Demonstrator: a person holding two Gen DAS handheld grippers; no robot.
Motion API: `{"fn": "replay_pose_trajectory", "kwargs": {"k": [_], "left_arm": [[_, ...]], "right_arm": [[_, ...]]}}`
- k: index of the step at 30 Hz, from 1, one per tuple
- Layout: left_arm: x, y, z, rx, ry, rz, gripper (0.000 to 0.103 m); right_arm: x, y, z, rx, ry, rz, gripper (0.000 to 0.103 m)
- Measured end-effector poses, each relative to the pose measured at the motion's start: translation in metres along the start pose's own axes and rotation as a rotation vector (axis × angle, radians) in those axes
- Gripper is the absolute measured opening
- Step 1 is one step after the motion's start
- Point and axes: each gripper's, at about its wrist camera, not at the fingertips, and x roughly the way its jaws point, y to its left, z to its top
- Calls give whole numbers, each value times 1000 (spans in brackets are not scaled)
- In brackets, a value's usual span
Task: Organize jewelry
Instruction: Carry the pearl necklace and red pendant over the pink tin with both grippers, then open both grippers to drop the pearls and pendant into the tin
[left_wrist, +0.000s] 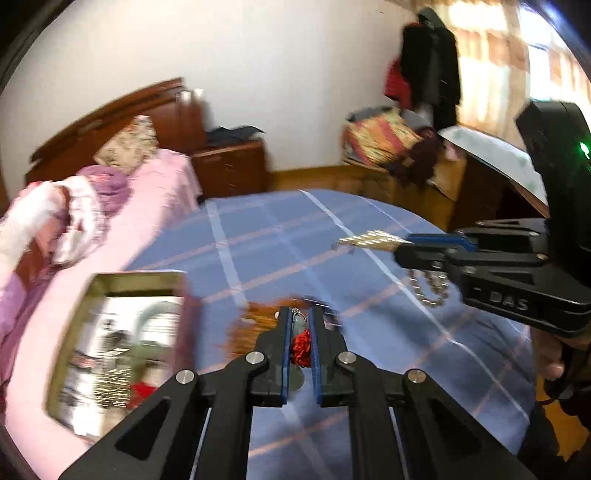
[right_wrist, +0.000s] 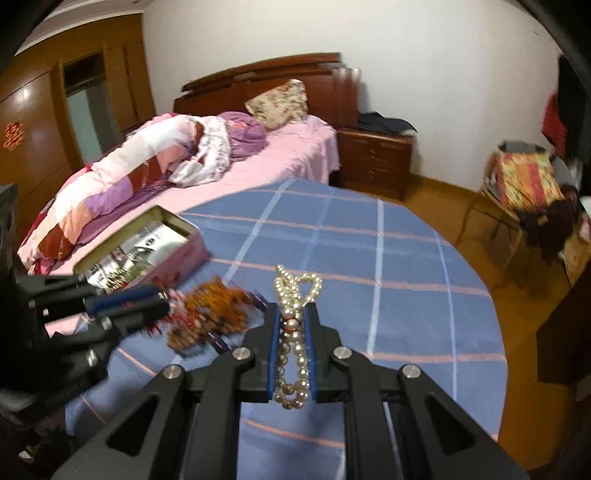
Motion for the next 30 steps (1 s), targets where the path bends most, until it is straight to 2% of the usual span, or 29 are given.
{"fn": "replay_pose_trajectory", "kwargs": {"k": [8,13,19,30], "left_arm": [[-10,98,-1,-114,-4,212,8],[-8,139,-13,-171,21,293,8],[1,167,-32,-215,58,311,8],[12,166,-43,-220,89,281,8]], "right_arm": [[27,53,42,-94,-22,92,15],[48,84,61,-127,-19,156,15],[77,115,72,-147,-14,209,15],[126,135,58,-151,70,228,15]]}}
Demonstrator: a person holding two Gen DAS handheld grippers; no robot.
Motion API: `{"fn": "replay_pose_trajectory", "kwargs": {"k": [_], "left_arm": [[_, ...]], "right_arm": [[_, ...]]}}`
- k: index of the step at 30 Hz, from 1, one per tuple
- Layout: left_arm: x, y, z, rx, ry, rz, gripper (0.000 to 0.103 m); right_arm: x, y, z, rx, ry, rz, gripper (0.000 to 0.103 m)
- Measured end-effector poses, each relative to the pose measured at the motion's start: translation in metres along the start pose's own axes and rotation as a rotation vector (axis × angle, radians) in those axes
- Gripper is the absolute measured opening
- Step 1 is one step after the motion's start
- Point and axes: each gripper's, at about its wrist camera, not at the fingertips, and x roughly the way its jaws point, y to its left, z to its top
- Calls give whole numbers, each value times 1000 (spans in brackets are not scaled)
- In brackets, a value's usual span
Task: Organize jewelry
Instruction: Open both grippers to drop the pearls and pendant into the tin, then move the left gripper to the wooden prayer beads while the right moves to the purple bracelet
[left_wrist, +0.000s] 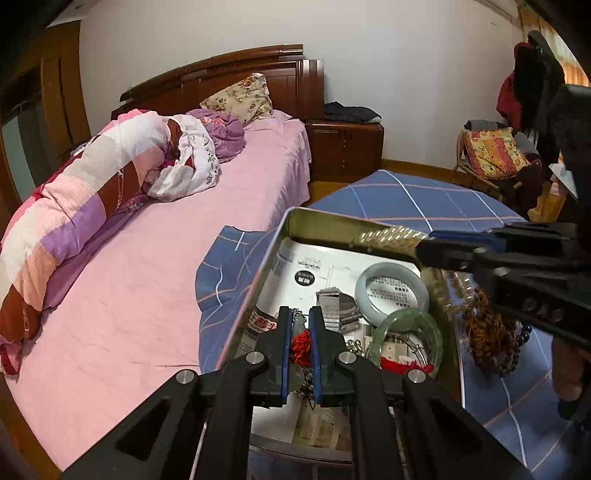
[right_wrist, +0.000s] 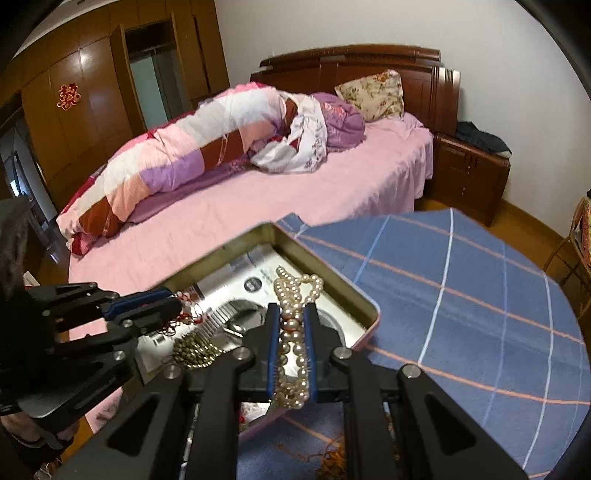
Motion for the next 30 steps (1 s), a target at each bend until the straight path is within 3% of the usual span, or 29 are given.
{"fn": "replay_pose_trajectory", "kwargs": {"k": [6,8,9,10,12,13,18,24,30], "left_arm": [[1,-2,-2,0,4,2,9],[0,-3,0,-1,5,3,10],[-1,-5,0,2,6,2,18],[-2,-6,1,5,4,6,25],[-10,-10,1,11,-29,24,71],[-16,-13,1,15,-58,41,78],[-30,-23,4,21,-100,4,80],[-33,-50,5,15,-106,-70,80],[-36,-85,-1,57,-97,-103,80]], "right_arm": [[7,-5,-9,11,15,9,18],[2,-9,-10,28,5,16,37],[-1,-11,-11,37,-2,23,57],[-5,-12,-12,43,-20,24,69],[-15,-15,-15,34,-37,5,69],[-18,-17,-16,31,-41,0,69],[-48,-55,-37,98,-38,-90,69],[-71,-104,-69,190,26,-236,68],[-63,-101,-82,159,88,-227,61]]}}
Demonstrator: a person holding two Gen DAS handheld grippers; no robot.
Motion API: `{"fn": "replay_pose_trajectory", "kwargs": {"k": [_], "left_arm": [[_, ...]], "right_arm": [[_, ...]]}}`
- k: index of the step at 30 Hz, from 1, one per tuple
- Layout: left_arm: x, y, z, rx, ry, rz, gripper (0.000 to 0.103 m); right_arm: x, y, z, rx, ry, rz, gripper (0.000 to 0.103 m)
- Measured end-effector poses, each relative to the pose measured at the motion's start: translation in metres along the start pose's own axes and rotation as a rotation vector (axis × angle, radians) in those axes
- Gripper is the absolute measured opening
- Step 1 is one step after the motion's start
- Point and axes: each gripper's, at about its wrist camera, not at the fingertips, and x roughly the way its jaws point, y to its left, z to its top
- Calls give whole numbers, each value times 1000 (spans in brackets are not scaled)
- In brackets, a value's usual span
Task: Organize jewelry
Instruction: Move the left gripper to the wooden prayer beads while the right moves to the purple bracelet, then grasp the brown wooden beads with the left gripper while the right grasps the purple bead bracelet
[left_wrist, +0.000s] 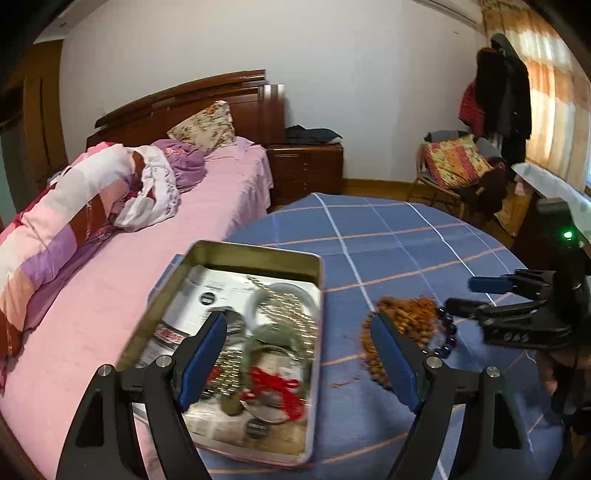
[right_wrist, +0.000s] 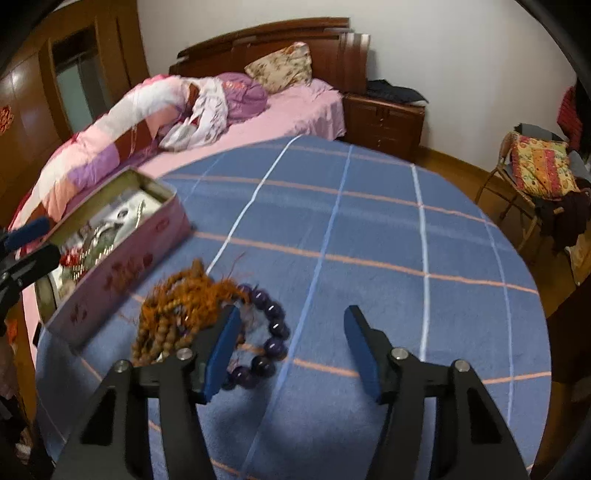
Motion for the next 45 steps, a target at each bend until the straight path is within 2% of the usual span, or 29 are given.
{"fn": "replay_pose_trajectory", "kwargs": {"k": [5,7,9,11,15,20,27,29,30,31,32,33,34,35,37,38,39,45], "left_arm": [[3,-19,-5,18,23,-27,80],[4,-28,-6,33,28,-31,80],[5,-36,-8,52,30,-41,80],[7,-43,-9,60,37,-56,80],[12,-60,-13,86,56,-85,80],[27,-91,-19,137,88,-121,80],[53,-110,-14,141,125,-159,80],[66,-112,-15,138,172,-178,80],[70,-113,-15,137,197,-197,76],[73,-113,-15,133,211,-208,67],[75,-113,-15,126,225,-220,42],[76,-112,-16,121,237,-235,28],[76,-112,-16,115,237,-245,26],[73,-111,-16,119,226,-240,20],[62,-107,-13,113,192,-227,20],[55,-103,-12,104,172,-220,16],[46,-98,-10,105,144,-206,6],[10,-72,7,87,43,-171,6]], "right_arm": [[19,10,-12,-65,67,-31,48],[18,7,-15,-70,68,-48,29],[12,2,-20,-69,75,-68,18],[5,-6,-27,-82,76,-125,19],[-11,-29,-42,-44,90,-163,19],[-25,-41,-57,-12,83,-154,19],[-26,-43,-60,13,59,-128,20],[-25,-43,-60,18,54,-123,20],[-25,-43,-60,20,53,-121,20],[-25,-43,-60,20,52,-119,20],[-25,-43,-60,21,52,-118,20],[-25,-43,-60,21,52,-113,21],[-26,-43,-60,20,52,-107,21],[-26,-43,-60,20,52,-102,20],[-29,-44,-62,27,43,-92,16],[-31,-46,-63,37,35,-90,16],[-34,-47,-64,45,27,-90,16],[-44,-50,-64,65,-3,-98,16]]}}
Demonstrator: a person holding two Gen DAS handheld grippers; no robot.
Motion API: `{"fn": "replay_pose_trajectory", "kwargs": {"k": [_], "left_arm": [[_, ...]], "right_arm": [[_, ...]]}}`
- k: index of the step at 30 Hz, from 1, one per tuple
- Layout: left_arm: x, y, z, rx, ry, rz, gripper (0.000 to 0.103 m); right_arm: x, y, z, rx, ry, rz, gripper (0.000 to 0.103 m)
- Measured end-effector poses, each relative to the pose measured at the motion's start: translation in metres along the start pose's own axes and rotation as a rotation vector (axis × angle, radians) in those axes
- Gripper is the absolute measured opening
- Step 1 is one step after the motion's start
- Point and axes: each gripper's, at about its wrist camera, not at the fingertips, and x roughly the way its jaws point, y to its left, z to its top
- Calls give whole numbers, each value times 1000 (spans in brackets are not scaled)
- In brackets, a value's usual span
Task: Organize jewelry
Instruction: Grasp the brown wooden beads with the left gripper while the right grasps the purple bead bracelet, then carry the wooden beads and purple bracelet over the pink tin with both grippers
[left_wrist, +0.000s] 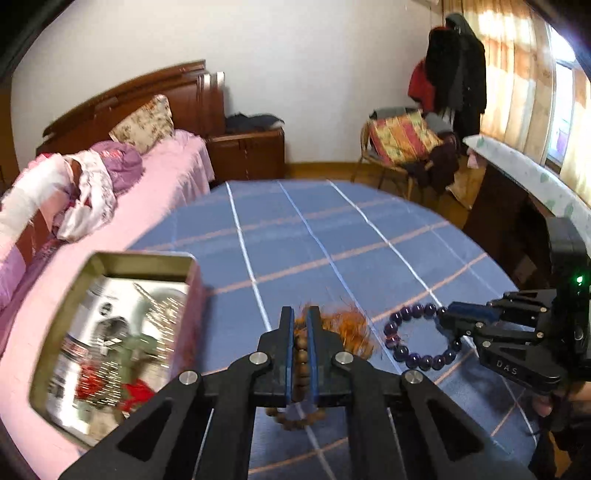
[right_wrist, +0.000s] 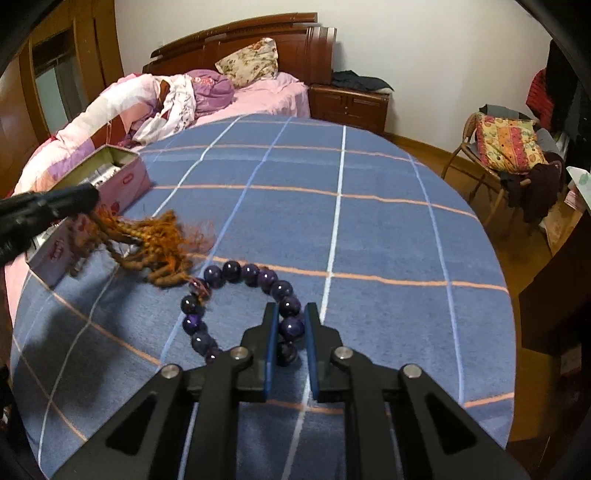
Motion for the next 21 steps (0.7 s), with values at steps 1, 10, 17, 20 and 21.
{"fn": "replay_pose_trajectory", "kwargs": {"k": [1,10,17,20,21], "left_arm": [[-6,2,2,-1,-15,5,6],[-29,16,13,-27,-85,7,6],[-61,32,35,-21,-168,39,6],[-70,42,40,-29,-187,69,6],[-72,46,41,-31,-191,82,6]], "right_arm": [[-3,1,2,1,-9,1,16],[-40,19,25,-38,-117,15,16],[-49,35,41,-96,-153,6,16],[-55,40,49,-119,-174,7,16],[-57,44,54,-128,-181,13,16]]}}
